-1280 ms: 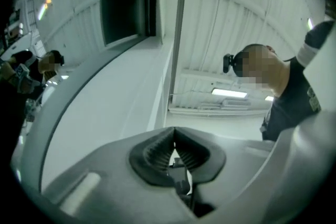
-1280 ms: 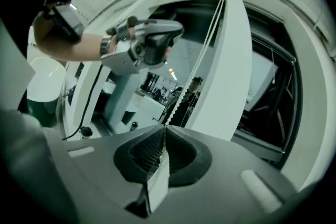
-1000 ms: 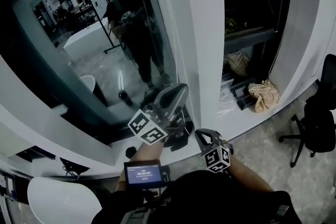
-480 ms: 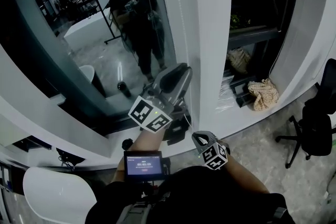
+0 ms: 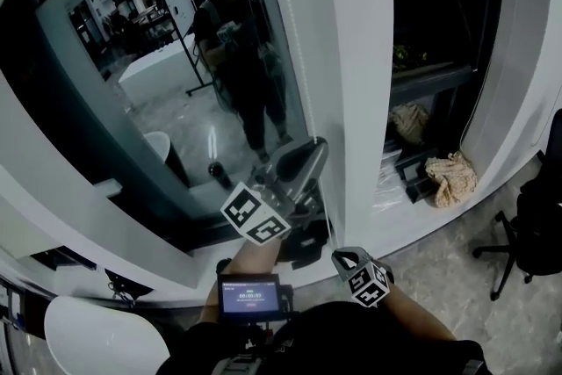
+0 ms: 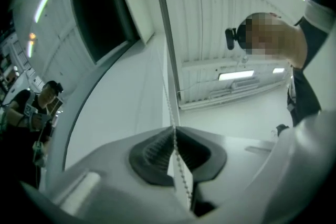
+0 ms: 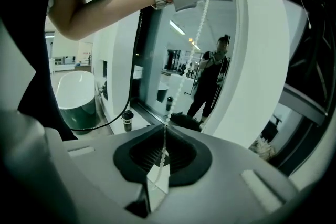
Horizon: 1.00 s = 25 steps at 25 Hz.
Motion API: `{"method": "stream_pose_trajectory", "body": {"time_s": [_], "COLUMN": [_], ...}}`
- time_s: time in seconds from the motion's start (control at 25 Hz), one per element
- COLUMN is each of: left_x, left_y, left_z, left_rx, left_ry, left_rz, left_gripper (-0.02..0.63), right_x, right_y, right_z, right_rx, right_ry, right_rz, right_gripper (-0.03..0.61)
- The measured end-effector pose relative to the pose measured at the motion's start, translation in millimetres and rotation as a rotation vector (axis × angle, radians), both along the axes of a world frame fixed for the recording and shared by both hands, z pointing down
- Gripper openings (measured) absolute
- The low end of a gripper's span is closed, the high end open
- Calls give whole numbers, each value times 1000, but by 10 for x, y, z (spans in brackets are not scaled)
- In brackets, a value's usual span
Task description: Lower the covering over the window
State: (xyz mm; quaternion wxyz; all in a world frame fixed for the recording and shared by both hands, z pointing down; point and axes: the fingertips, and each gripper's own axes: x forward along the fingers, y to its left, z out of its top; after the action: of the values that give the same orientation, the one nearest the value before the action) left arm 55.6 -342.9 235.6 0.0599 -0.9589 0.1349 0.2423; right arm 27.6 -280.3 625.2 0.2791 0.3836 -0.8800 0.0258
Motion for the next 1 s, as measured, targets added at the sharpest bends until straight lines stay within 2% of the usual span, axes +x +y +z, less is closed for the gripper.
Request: {"method": "stream_pose_trajectory", "body": {"time_s": [0.12, 0.2, 0.28, 0.4, 0.56, 0.68, 0.76, 0.84, 1.0], "left_x": [47, 40, 54, 130, 218, 243, 239, 205, 102], "left_y": [-70, -117, -164, -198, -48, 120, 213, 288, 401], "left_z": [361, 560, 823, 1346, 1805, 2138, 2402, 2620, 2773], "left_rx": [-33, -38, -74, -134, -211, -240, -253, -287, -349], "left_ry": [-110, -164, -210, -276, -306, -367, -429, -458, -489], "left_rz": [-71, -110, -115, -90, -63, -56, -55, -49, -66], "left_gripper": [11, 11, 11, 11, 11, 11, 11, 11, 12], "right_x": [167, 258, 359, 629, 1096, 1182, 1131, 1050, 845], "right_y": [90, 60, 0, -160, -262, -212, -191, -175, -203], "right_z": [310, 399, 339, -97, -1012, -1807, -2277, -2680, -3279], "right_rx": [-120, -137, -131, -49, 137, 261, 350, 421, 479], "right_ry": [-31, -72, -177, -427, -763, -922, -942, -946, -980], "right_rz": [72, 134, 208, 328, 426, 389, 332, 267, 142], "right_gripper": [18, 25, 28, 58, 66, 66, 66, 66, 71]}}
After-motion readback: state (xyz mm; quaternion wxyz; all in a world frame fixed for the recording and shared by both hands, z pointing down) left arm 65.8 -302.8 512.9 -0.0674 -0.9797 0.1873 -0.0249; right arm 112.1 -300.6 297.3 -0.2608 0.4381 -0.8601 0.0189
